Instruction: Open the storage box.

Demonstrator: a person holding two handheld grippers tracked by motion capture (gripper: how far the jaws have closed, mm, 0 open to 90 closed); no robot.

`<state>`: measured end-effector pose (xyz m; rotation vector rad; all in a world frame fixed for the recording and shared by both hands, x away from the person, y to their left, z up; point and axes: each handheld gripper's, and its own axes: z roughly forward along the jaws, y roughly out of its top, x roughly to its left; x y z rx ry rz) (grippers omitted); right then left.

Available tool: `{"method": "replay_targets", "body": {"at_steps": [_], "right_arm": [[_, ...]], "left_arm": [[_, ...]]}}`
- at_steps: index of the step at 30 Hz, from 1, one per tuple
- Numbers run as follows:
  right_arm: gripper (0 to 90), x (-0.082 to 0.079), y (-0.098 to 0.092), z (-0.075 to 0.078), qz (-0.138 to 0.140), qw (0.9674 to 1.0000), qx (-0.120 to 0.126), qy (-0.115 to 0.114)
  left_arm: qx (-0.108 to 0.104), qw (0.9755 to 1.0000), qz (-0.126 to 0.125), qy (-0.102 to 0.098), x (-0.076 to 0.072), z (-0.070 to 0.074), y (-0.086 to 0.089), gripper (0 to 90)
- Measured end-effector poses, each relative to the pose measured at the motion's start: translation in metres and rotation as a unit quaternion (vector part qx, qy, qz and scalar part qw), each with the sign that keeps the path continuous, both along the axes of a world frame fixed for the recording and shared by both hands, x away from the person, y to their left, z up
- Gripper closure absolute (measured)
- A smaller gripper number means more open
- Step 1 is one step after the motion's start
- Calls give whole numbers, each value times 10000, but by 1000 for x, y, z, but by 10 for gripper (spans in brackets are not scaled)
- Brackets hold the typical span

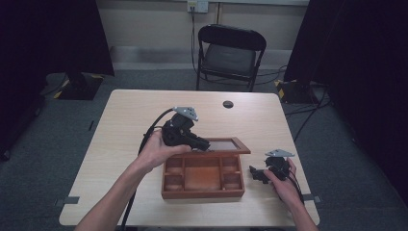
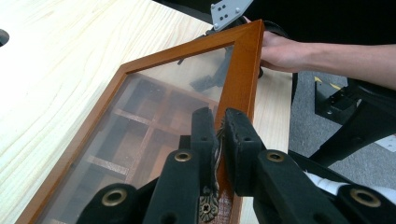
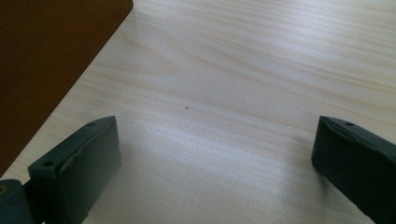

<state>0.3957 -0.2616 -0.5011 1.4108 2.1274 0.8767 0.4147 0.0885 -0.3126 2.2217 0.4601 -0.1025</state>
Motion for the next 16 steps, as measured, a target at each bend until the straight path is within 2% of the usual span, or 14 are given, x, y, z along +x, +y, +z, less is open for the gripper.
{"method": "replay_targets", "body": {"at_steps": [4, 8, 16], "right_arm": [[5, 0, 0, 0, 0, 10000, -3, -2], [5, 0, 0, 0, 8, 10000, 1, 0], [5, 0, 0, 0, 0, 10000, 0, 0]], "left_arm": [[55, 10000, -48, -34, 1, 0, 1, 827], [-26, 10000, -5, 5, 1, 0, 0, 827], [-29, 10000, -6, 5, 1, 0, 0, 827]]}}
